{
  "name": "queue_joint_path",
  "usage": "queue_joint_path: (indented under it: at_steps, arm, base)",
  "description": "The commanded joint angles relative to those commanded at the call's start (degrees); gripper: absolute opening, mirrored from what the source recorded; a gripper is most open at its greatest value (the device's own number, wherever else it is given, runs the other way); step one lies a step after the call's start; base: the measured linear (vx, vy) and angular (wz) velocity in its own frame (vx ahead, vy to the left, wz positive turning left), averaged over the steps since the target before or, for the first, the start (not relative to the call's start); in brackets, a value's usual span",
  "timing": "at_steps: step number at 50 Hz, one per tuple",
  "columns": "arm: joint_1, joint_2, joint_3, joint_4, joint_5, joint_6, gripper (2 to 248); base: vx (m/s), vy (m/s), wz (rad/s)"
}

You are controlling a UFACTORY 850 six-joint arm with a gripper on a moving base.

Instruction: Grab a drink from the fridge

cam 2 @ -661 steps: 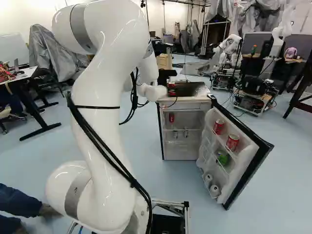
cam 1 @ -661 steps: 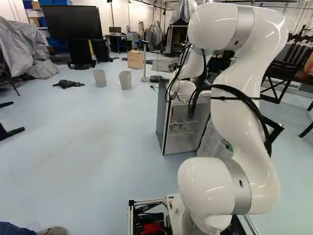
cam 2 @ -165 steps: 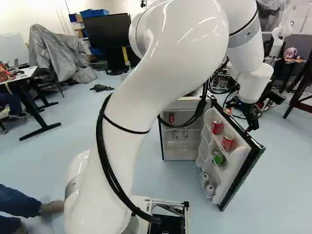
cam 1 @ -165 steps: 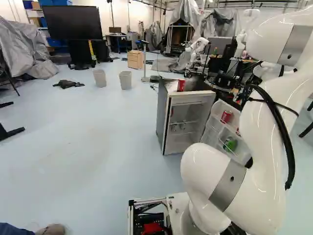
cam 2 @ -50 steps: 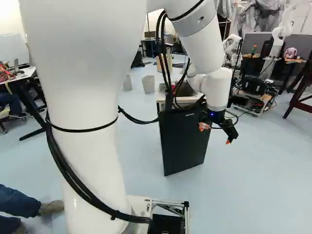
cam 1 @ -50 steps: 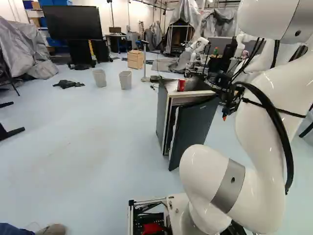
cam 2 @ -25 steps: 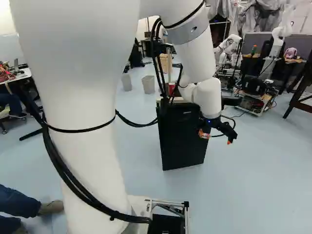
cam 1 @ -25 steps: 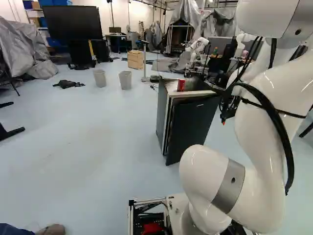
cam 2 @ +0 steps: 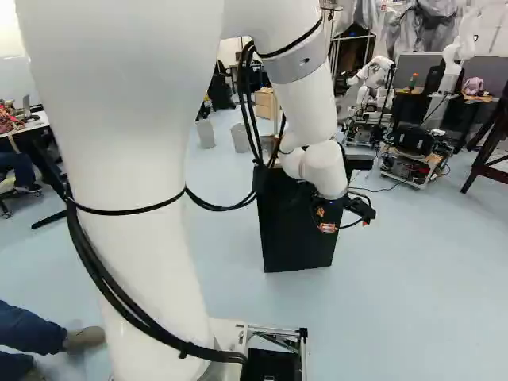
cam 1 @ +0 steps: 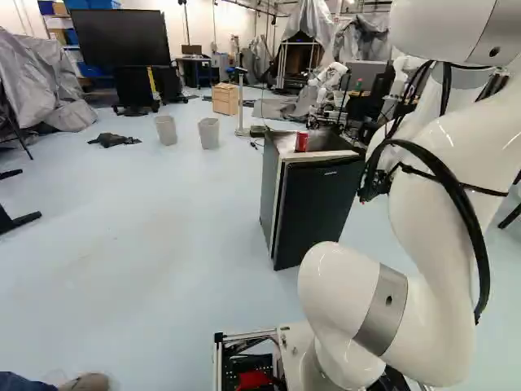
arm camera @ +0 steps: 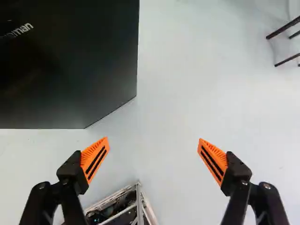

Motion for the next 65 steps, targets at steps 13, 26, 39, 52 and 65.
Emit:
queue_joint_path:
  at_steps: [13, 26, 39, 52, 65]
  arm:
    - [1.7, -0.2, 2.1, -0.3, 7.8, 0.0, 247]
    - [3.3, -0.4, 4.1, -0.3, 15.6, 0.0, 247]
    - [5.0, -0.5, 6.2, -0.3, 23.5, 0.0, 247]
    - [6.7, -0.7, 8.2, -0.3, 30.4, 0.0, 247]
    - [8.5, -0.9, 10.2, -0.3, 34.4, 0.0, 247]
  base:
    - [0.000, 0.000, 0.000]
    - [0.000, 0.000, 0.000]
    - [0.000, 0.000, 0.000]
    - [0.000, 0.000, 0.000]
    - [0.000, 0.000, 0.000]
